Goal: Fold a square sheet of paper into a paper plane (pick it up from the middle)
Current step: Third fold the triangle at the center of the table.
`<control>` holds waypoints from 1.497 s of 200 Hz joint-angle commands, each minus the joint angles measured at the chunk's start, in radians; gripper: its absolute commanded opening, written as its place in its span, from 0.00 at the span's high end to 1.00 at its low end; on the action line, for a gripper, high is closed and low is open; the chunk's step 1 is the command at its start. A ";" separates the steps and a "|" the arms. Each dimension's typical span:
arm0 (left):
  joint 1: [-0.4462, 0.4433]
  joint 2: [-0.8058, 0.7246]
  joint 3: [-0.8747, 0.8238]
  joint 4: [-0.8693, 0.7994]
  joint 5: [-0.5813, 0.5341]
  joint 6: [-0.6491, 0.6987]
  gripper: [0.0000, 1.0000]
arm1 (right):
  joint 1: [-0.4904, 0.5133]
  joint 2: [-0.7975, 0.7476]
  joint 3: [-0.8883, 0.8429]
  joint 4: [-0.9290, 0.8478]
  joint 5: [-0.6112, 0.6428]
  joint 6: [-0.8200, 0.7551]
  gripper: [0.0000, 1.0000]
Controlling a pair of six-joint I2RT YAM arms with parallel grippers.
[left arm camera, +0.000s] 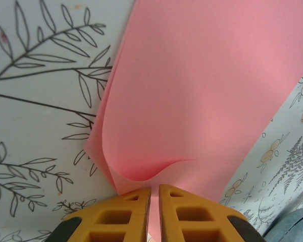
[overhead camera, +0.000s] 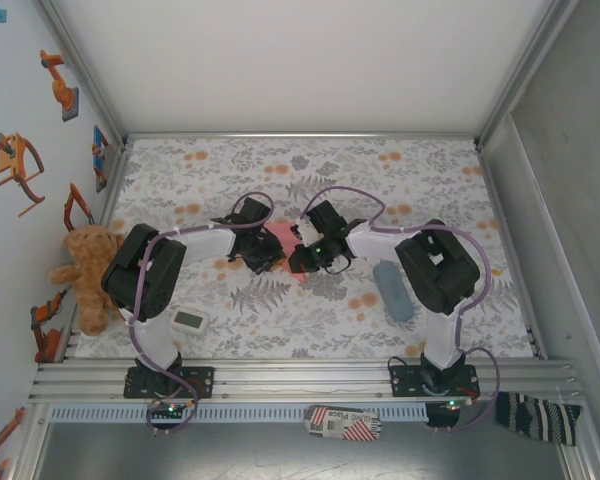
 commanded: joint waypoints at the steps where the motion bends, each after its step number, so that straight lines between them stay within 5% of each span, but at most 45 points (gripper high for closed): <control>1: 0.007 0.064 -0.021 -0.071 -0.047 -0.008 0.85 | 0.007 0.025 0.029 -0.050 -0.007 -0.022 1.00; 299: 0.024 0.157 0.016 -0.134 -0.035 0.040 0.85 | 0.025 -0.039 -0.024 -0.134 0.060 -0.075 1.00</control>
